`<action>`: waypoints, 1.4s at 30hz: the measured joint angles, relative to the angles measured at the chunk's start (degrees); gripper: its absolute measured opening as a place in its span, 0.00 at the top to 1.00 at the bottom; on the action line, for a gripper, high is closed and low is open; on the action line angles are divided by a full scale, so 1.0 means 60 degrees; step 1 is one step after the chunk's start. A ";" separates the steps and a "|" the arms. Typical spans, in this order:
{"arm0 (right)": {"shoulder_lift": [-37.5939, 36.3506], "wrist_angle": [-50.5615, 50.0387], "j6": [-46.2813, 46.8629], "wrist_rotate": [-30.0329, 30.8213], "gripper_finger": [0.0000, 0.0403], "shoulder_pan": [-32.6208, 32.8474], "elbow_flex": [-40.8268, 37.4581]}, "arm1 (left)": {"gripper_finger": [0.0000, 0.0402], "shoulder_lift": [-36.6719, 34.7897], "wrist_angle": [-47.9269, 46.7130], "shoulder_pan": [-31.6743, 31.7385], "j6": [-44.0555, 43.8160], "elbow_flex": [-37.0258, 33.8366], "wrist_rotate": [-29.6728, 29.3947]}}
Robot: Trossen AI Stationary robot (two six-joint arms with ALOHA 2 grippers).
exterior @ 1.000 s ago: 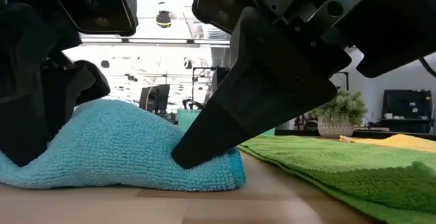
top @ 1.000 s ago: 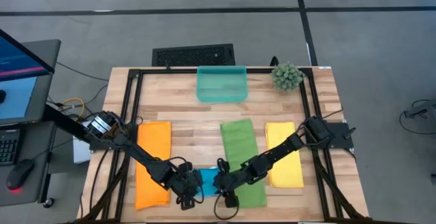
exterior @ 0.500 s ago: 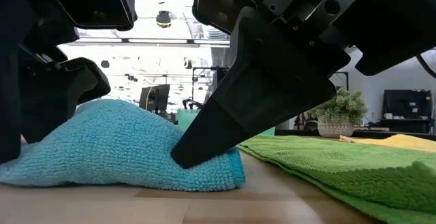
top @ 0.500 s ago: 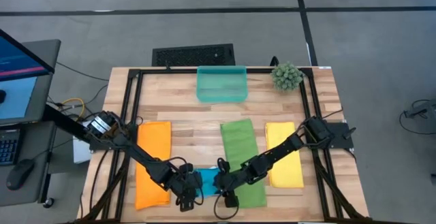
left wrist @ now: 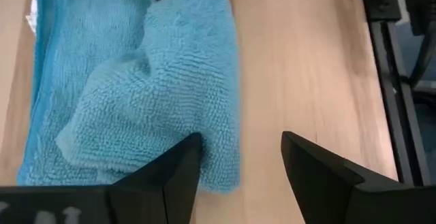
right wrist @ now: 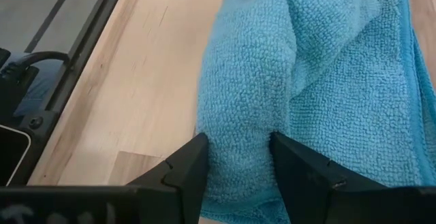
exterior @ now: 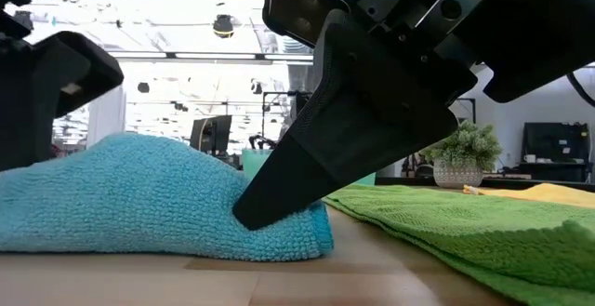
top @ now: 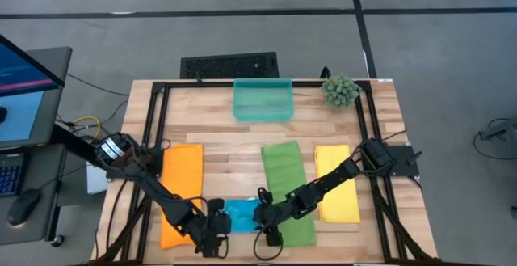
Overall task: Roll microfiber towels into tight, uniform cylinder then place into a basket
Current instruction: Roll the blue towel
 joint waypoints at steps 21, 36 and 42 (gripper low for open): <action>0.0005 0.0015 0.0160 -0.0004 0.54 -0.0011 -0.0007 | 0.54 0.0146 0.0267 -0.0818 0.2536 0.0392 -0.2648; 0.0011 0.0023 0.0164 -0.0176 0.54 -0.0003 -0.0007 | 0.55 0.1388 0.0196 -0.0177 0.1916 0.0450 -0.1901; 0.0011 0.0029 0.0116 -0.0360 0.54 -0.0011 -0.0007 | 0.55 0.1399 -0.0154 0.0006 0.1717 0.0458 -0.1777</action>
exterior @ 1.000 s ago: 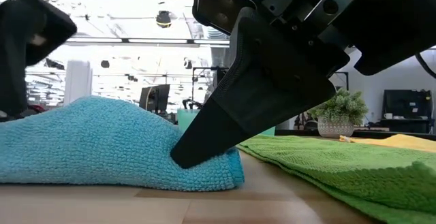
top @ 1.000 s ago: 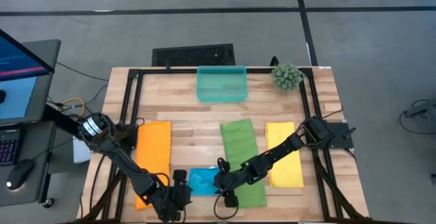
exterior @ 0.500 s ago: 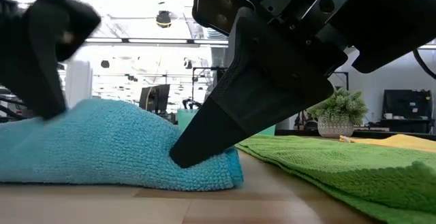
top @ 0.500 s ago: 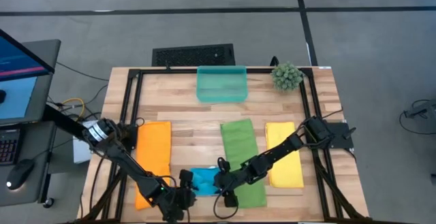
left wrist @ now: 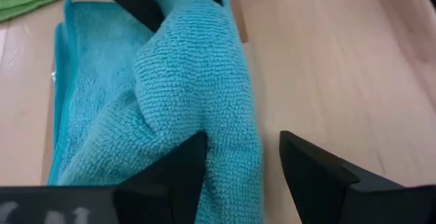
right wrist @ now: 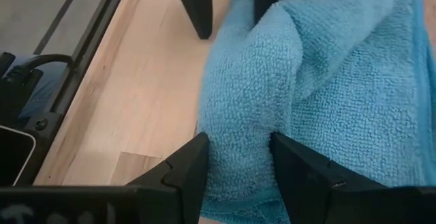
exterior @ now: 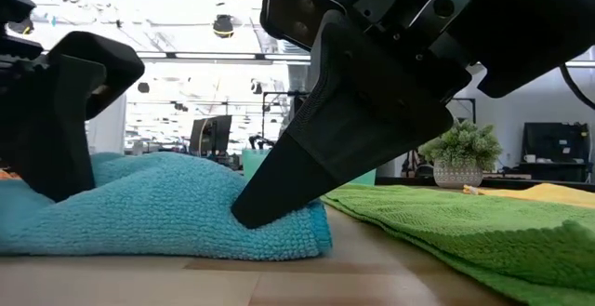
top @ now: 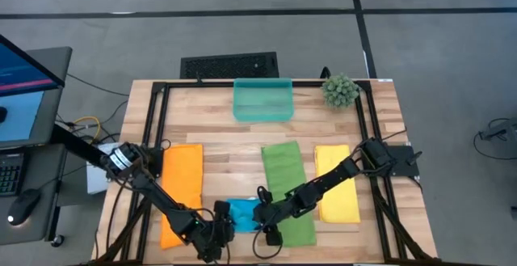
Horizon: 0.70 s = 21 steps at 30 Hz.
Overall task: Roll microfiber towels into tight, uniform cylinder then place into a basket
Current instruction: Roll the blue towel
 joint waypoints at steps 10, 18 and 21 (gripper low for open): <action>0.0000 0.0015 -0.0039 -0.0033 0.54 0.0004 -0.0004 | 0.77 0.0025 -0.0192 0.0232 0.0560 -0.0024 -0.0121; 0.0000 0.0036 0.0102 -0.0189 0.54 -0.0006 -0.0004 | 0.98 0.0001 -0.0199 0.0303 0.0101 -0.0055 0.0234; 0.0000 0.0089 0.0418 -0.0235 0.54 -0.0061 -0.0011 | 0.97 -0.0049 -0.0155 0.0315 -0.0736 -0.0058 0.0631</action>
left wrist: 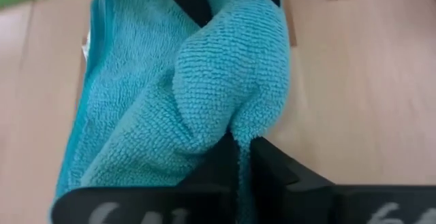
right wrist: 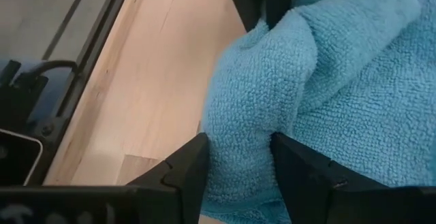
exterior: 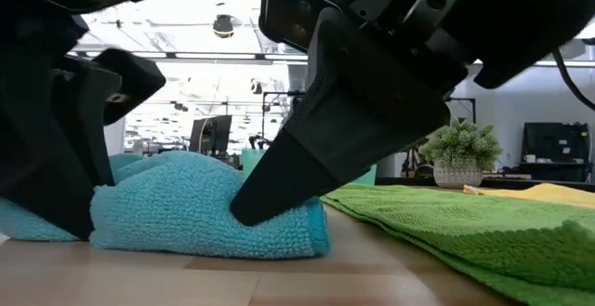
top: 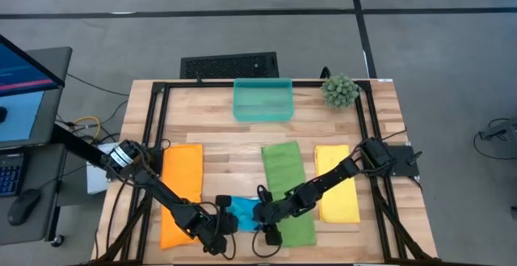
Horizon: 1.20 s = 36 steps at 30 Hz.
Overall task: Roll microfiber towels into tight, uniform cylinder then place into a basket
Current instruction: Roll the blue towel
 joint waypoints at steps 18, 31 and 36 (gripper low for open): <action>-0.1037 -0.1129 -0.1878 -0.0068 0.35 0.0018 -0.0029 | 0.97 0.0001 0.1415 0.0545 -0.2283 0.0007 0.3699; -0.1566 -0.0733 -0.3723 0.0456 0.35 0.0991 -0.0007 | 0.97 0.0016 0.1535 0.0806 -0.2210 0.0004 0.4884; -0.1566 -0.0519 -0.3884 0.1205 0.35 0.1274 -0.0007 | 0.97 0.0031 0.1879 0.1215 -0.2270 -0.0021 0.5670</action>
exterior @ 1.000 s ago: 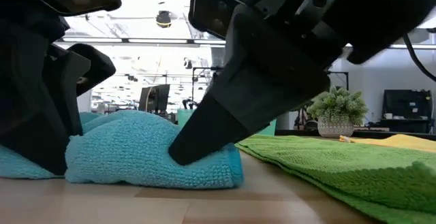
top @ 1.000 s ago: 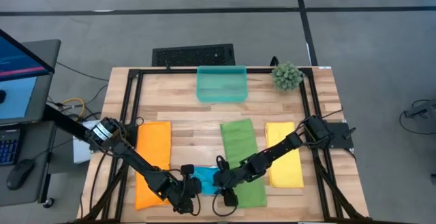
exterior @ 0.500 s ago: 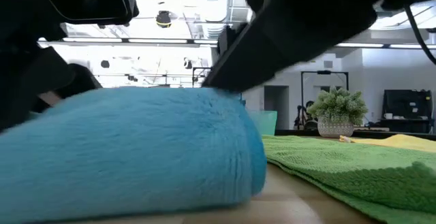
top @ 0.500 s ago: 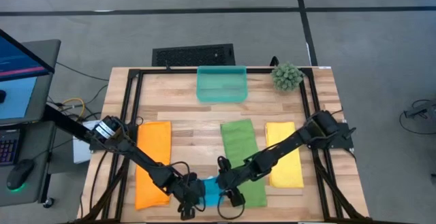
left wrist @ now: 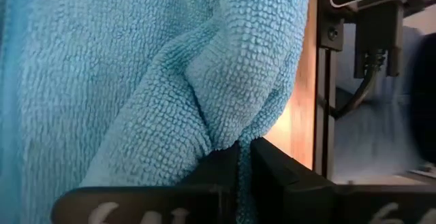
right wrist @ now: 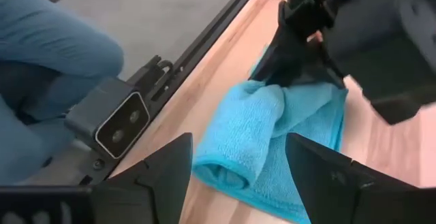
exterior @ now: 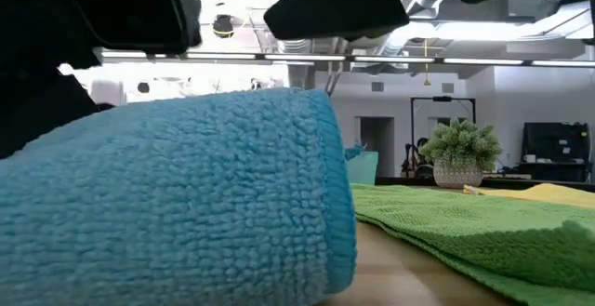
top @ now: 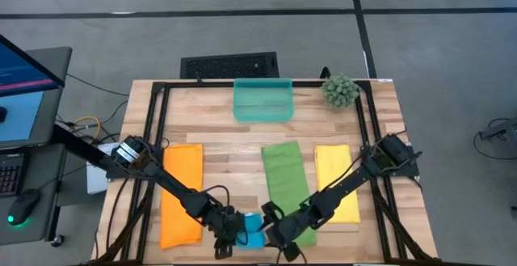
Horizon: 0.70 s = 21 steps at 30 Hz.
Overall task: Roll microfiber towels into tight, uniform cylinder then place into a basket
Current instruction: Roll the blue towel
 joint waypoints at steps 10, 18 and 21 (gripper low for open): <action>0.1008 0.1410 -0.0019 -0.0026 0.35 0.0164 0.0028 | 0.97 -0.0098 0.0280 0.0462 0.0295 -0.0004 0.0723; 0.1212 0.1487 0.0148 0.0009 0.35 0.0365 0.0015 | 0.97 -0.0298 -0.0048 0.0522 0.0410 -0.0008 0.0689; 0.1235 0.1701 0.0171 0.0054 0.35 0.0315 0.0035 | 0.97 -0.0382 -0.0136 0.0579 0.0412 -0.0012 0.0683</action>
